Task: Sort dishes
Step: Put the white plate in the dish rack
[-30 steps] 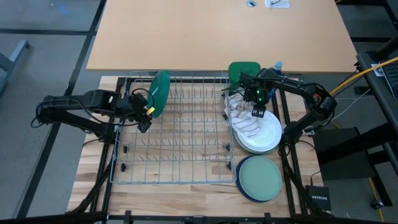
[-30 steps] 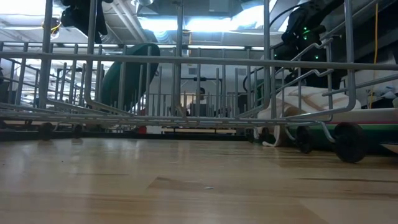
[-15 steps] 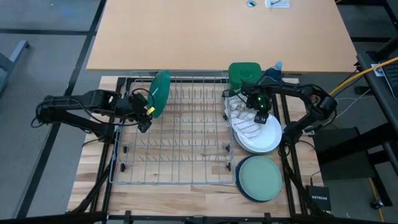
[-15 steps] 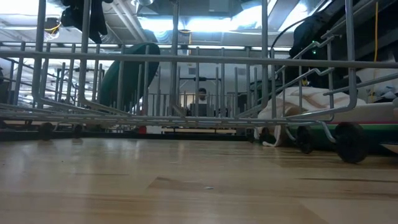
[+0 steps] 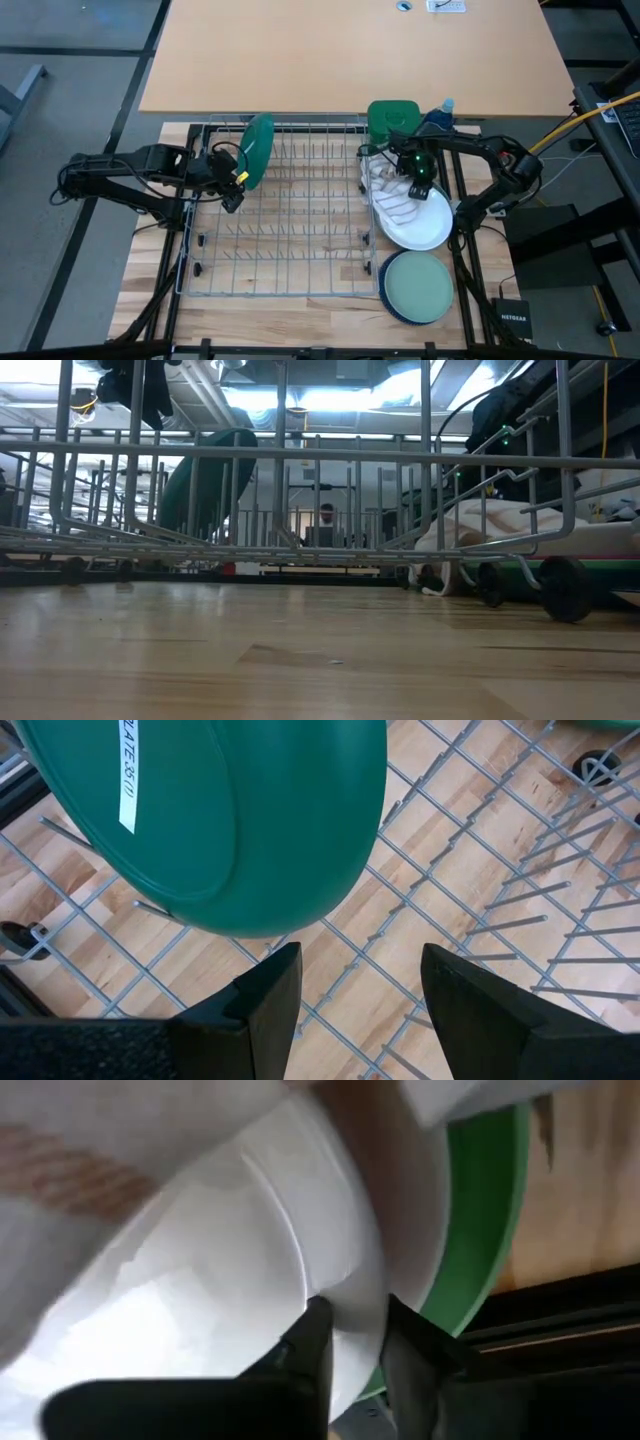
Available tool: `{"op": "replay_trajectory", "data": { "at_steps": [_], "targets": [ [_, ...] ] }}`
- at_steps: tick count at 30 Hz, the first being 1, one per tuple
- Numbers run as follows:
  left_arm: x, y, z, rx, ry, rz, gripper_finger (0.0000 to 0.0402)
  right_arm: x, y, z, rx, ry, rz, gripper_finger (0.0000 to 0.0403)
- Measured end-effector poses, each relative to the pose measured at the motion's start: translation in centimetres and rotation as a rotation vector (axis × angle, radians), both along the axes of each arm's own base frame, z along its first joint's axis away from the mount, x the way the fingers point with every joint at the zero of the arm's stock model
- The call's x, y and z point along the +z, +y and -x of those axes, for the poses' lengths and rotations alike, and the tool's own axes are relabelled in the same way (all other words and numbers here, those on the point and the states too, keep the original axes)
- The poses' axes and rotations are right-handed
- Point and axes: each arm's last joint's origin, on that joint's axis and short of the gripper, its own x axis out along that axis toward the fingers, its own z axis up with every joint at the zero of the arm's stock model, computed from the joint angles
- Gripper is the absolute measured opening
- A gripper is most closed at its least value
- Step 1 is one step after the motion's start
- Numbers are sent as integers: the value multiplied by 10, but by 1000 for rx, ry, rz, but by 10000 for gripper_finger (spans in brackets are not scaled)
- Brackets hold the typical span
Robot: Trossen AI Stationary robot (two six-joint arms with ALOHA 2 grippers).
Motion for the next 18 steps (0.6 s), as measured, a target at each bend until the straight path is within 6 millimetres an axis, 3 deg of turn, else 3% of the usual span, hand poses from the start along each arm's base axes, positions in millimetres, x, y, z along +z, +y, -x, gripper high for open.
{"op": "replay_trajectory", "data": {
  "at_steps": [10,18],
  "targets": [
    [0,0,0,0,0,0,195,3,3,3,-60,45,-17,47],
    [0,0,0,0,0,0,195,14,-1,-2,-72,36,12,6]
  ]
}}
